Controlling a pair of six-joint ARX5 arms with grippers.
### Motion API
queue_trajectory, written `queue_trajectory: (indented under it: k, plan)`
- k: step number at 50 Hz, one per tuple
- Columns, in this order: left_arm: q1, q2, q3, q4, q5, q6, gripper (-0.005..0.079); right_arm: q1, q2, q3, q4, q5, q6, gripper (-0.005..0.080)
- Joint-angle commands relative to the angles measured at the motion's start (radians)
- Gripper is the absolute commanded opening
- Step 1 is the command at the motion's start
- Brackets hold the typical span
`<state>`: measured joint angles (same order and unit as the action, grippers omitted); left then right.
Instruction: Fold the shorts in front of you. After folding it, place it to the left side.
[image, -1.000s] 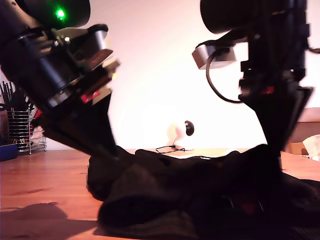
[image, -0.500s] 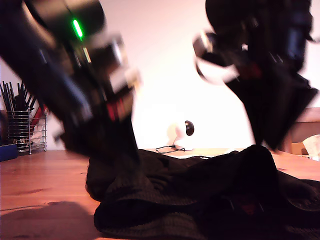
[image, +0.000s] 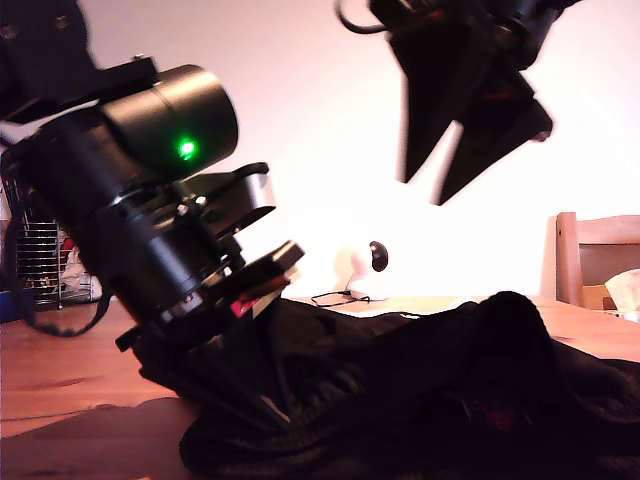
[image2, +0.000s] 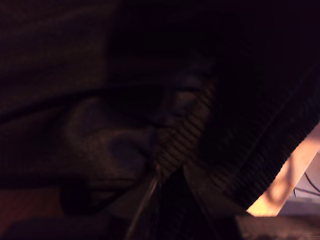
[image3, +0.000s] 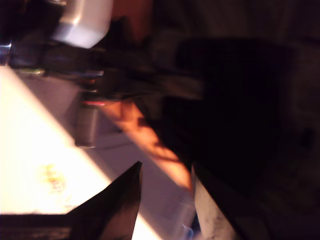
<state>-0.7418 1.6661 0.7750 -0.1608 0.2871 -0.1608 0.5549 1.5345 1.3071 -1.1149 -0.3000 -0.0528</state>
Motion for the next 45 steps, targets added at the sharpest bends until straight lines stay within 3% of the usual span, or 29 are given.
queue_trajectory:
  k: [1, 13, 26, 37, 45]
  plan:
    - [0.01, 0.047, -0.034, -0.053, -0.013, 0.006, 0.0125, -0.008, 0.007, -0.003, -0.012, 0.069, 0.005, 0.0283]
    - [0.095, 0.047, -0.034, -0.228, -0.089, 0.056, 0.0125, -0.055, 0.007, -0.003, -0.023, 0.234, 0.075, 0.0285]
    - [0.19, 0.047, -0.034, -0.346, -0.111, 0.091, 0.0125, -0.088, 0.069, -0.017, 0.0, 0.196, 0.099, 0.0289]
    - [0.192, 0.047, -0.034, -0.349, -0.092, 0.117, 0.0125, -0.08, 0.221, -0.017, 0.063, 0.196, 0.129, 0.041]
    - [0.192, 0.047, -0.034, -0.363, -0.084, 0.118, 0.0125, -0.08, 0.307, -0.017, 0.067, 0.209, 0.133, 0.0442]
